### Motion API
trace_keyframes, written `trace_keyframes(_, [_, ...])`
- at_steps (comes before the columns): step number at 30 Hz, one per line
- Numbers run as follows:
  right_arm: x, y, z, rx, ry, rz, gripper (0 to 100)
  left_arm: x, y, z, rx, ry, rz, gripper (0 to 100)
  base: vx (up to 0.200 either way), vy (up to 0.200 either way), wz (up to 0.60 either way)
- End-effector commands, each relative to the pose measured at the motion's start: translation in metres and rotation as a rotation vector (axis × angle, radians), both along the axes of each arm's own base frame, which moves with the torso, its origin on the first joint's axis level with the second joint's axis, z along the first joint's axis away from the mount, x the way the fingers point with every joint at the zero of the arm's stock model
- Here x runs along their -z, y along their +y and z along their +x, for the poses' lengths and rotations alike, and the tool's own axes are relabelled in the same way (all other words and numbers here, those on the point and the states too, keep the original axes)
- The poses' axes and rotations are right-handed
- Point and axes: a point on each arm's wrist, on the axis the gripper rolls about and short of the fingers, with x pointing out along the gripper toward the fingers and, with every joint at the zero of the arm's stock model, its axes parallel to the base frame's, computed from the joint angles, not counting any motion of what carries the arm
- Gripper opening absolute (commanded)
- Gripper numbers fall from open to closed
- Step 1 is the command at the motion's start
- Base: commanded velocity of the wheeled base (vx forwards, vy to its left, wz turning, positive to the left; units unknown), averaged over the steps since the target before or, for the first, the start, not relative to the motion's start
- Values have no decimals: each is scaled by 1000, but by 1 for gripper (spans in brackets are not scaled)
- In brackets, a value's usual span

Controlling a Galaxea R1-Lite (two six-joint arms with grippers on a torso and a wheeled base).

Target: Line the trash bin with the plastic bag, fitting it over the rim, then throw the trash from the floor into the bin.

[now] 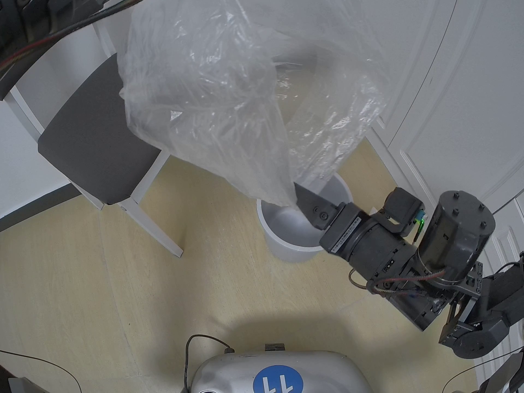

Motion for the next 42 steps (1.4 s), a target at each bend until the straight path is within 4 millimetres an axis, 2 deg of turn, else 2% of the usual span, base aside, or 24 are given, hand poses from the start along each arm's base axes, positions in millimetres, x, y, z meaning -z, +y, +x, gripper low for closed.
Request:
trace_keyframes(1, [-3,-8,7,33,-14,10,100,-3,6,-8,13,-6,-12,0,0,0,0])
trace_keyframes(9, [-6,-15,17,72,-22,15,100,-7,11,-16,40,-15,-31,0,0,0,0])
trace_keyframes(14, [-8,-25,25,95,-31,20,100,-7,13,-24,66,-16,-33,0,0,0,0])
trace_keyframes(17, [-19,-39,28,85,-60,41,100,-6,12,-26,78,-14,-31,0,0,0,0])
trace_keyframes(21, [-22,-45,31,97,-69,45,100,-7,13,-27,83,-18,-36,0,0,0,0])
trace_keyframes(32, [-10,-41,37,97,-39,17,100,-8,9,-36,125,-19,-42,0,0,0,0])
trace_keyframes(38, [-16,-41,30,78,-51,31,100,-8,8,-39,139,-18,-42,0,0,0,0])
trace_keyframes(42, [-14,-33,22,40,-45,28,100,-8,7,-39,141,-17,-41,0,0,0,0])
